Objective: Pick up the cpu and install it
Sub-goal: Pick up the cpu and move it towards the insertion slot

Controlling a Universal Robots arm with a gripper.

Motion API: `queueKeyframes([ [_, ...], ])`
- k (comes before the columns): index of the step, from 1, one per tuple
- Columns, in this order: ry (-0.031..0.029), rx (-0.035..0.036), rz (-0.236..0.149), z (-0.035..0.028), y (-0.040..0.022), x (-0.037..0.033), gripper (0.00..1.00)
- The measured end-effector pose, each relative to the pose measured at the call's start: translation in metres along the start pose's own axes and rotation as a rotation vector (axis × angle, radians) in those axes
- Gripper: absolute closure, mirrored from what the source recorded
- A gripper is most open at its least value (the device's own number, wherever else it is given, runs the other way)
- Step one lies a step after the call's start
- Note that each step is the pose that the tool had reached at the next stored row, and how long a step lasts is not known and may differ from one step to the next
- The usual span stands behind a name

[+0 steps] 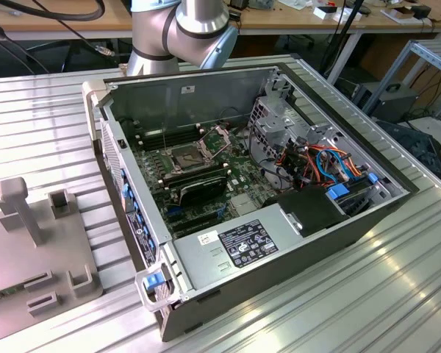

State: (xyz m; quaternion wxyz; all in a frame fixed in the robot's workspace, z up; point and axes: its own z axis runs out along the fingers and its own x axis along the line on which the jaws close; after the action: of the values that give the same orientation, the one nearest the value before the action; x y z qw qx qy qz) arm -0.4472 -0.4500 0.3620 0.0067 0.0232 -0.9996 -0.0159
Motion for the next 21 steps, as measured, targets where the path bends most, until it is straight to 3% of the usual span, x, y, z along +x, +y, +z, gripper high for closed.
queueKeyframes([
  [12,0.0,0.0,0.0,-0.0068,0.0002,0.0001,0.46],
  [21,-0.0001,0.0,0.0,-0.0084,0.0003,0.0001,0.46],
])
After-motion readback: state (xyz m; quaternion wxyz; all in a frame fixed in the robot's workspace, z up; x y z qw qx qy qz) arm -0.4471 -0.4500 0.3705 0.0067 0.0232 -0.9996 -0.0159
